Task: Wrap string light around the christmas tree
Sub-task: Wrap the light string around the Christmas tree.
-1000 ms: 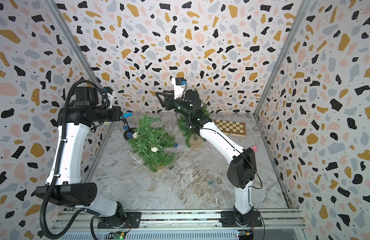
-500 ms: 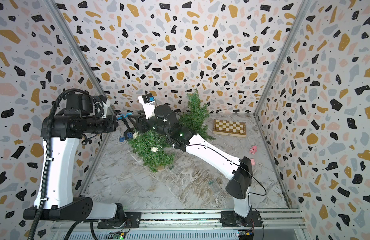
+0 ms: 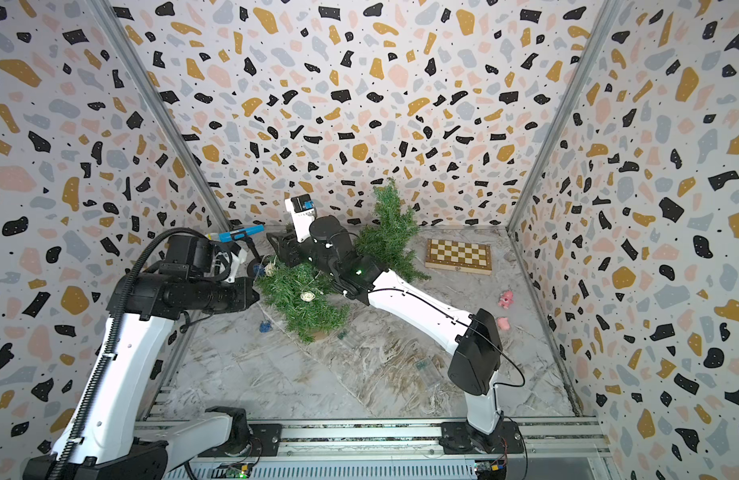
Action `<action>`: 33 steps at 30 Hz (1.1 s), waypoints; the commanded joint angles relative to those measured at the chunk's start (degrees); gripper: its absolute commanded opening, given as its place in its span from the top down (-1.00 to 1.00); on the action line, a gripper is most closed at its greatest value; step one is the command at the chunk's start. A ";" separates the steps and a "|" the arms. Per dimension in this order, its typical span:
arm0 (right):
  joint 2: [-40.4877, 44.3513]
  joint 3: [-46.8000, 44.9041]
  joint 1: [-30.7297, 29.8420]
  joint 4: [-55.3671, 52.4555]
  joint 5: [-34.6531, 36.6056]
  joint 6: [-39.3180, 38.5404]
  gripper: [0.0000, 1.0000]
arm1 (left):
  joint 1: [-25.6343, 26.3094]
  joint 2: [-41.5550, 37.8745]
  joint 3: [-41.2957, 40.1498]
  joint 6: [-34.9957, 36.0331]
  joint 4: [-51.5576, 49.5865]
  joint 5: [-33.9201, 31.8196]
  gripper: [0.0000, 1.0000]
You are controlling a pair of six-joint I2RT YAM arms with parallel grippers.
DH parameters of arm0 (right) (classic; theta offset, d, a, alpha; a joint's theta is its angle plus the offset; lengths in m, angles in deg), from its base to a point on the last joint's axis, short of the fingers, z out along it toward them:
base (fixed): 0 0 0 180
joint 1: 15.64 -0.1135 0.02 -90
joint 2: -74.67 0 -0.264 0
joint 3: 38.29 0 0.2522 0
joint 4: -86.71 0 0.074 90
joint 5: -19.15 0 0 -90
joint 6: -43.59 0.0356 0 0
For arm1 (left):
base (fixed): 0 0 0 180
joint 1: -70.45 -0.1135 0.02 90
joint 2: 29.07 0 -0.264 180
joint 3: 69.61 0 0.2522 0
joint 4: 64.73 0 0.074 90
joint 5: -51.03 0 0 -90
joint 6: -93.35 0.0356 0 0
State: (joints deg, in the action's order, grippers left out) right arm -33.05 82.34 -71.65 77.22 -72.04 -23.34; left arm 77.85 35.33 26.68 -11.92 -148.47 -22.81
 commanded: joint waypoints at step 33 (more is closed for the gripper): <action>9.18 -3.30 -0.68 -2.02 -3.65 -1.97 -0.11 | 2.22 -9.88 -9.34 0.35 11.95 -9.46 -0.20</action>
State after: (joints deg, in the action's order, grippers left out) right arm -28.64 78.86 -71.97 76.63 -74.53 -23.63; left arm 79.91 25.72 15.77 -14.17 -134.39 -27.66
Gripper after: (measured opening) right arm 0.555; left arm 0.596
